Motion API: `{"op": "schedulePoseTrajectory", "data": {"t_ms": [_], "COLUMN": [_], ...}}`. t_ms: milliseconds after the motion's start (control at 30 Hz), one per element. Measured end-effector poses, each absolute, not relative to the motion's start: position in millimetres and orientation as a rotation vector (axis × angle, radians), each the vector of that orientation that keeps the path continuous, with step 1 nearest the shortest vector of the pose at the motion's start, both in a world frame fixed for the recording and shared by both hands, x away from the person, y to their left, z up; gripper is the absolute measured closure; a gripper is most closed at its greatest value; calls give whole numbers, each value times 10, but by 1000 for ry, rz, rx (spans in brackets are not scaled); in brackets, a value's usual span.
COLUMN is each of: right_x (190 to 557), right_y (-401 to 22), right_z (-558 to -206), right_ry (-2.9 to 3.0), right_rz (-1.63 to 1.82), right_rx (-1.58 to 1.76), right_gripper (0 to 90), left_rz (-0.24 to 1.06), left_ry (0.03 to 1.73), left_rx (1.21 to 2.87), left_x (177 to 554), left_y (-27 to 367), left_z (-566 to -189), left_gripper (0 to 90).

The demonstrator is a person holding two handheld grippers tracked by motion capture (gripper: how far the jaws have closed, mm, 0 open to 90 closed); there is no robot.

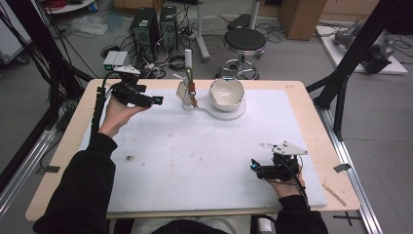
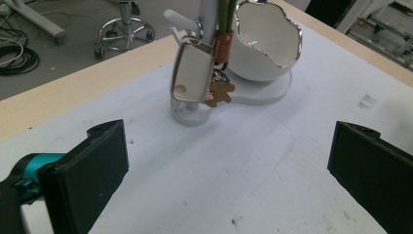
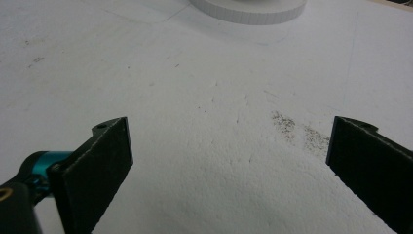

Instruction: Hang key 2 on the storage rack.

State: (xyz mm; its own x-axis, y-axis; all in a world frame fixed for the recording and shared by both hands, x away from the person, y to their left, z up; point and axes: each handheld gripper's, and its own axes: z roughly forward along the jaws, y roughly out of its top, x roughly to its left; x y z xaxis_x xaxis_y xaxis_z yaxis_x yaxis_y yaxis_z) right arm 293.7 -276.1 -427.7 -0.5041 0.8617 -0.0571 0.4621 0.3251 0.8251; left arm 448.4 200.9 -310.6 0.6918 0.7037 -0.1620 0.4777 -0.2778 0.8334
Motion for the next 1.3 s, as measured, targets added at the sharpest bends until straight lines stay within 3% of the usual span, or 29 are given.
{"op": "schedulePoseTrajectory", "data": {"t_ms": [900,1300], "right_x": [2942,2948], "right_y": [-2773,-2768], "right_z": [-4284,-4289], "right_ry": [2092,2095], "right_rz": [1057,1060], "right_rx": [1171,1176], "right_gripper": [16,16], "left_rz": [321,325], "left_ry": [911,941], "left_rx": [2038,1994], "left_x": [3883,3548], "left_y": [2290,2537], "left_z": [-3426,-3619], "left_gripper": [17,17]}}
